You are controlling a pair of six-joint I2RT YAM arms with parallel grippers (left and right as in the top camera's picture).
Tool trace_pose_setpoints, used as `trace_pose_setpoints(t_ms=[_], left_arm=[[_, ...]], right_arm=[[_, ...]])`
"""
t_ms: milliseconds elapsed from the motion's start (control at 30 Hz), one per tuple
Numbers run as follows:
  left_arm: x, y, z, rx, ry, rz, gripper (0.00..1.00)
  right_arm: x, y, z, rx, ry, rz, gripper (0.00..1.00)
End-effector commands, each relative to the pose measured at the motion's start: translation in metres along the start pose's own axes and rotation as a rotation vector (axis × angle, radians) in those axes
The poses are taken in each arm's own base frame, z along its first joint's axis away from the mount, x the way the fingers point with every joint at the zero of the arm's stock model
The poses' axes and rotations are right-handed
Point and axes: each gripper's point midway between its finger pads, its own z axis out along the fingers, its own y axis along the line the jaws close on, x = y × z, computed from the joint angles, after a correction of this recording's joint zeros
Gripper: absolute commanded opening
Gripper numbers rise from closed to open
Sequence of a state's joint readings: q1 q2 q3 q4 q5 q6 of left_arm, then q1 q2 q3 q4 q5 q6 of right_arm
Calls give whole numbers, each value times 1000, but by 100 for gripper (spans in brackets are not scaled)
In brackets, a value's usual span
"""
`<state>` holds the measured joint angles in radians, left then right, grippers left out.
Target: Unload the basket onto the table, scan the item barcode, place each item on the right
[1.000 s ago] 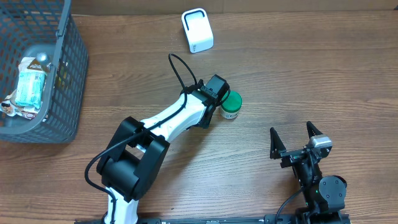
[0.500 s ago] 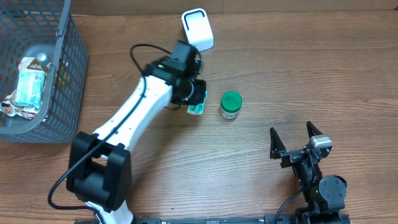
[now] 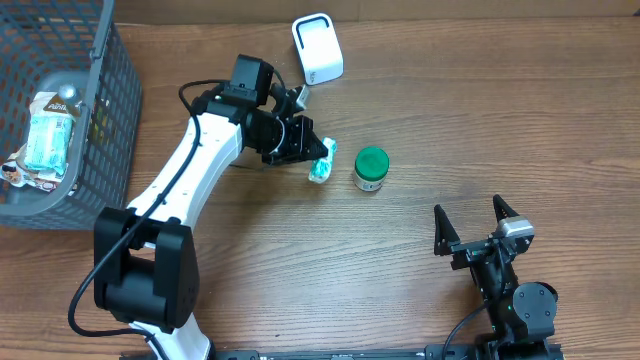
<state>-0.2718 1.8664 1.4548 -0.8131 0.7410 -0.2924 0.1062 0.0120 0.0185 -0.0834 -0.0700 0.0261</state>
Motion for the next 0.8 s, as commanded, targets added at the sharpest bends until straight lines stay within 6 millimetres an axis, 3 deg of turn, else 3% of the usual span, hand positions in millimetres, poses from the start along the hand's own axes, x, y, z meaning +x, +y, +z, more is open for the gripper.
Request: trace_pose_setpoints(t_ms=[0, 200, 500, 667, 767], left_arm=[[11, 0, 6, 110, 40, -3, 5], [19, -2, 14, 286, 41, -8, 4], [28, 24, 42, 303, -5, -126, 4], [26, 48, 54, 234, -72, -218, 4], [29, 48, 59, 250, -84, -230, 4]], right_arm=[[2, -1, 0, 8, -2, -1, 100], [2, -1, 0, 8, -2, -1, 100], [2, -1, 0, 8, -2, -1, 100], [2, -1, 0, 8, -2, -1, 100], [2, -1, 0, 8, -2, -1, 100]])
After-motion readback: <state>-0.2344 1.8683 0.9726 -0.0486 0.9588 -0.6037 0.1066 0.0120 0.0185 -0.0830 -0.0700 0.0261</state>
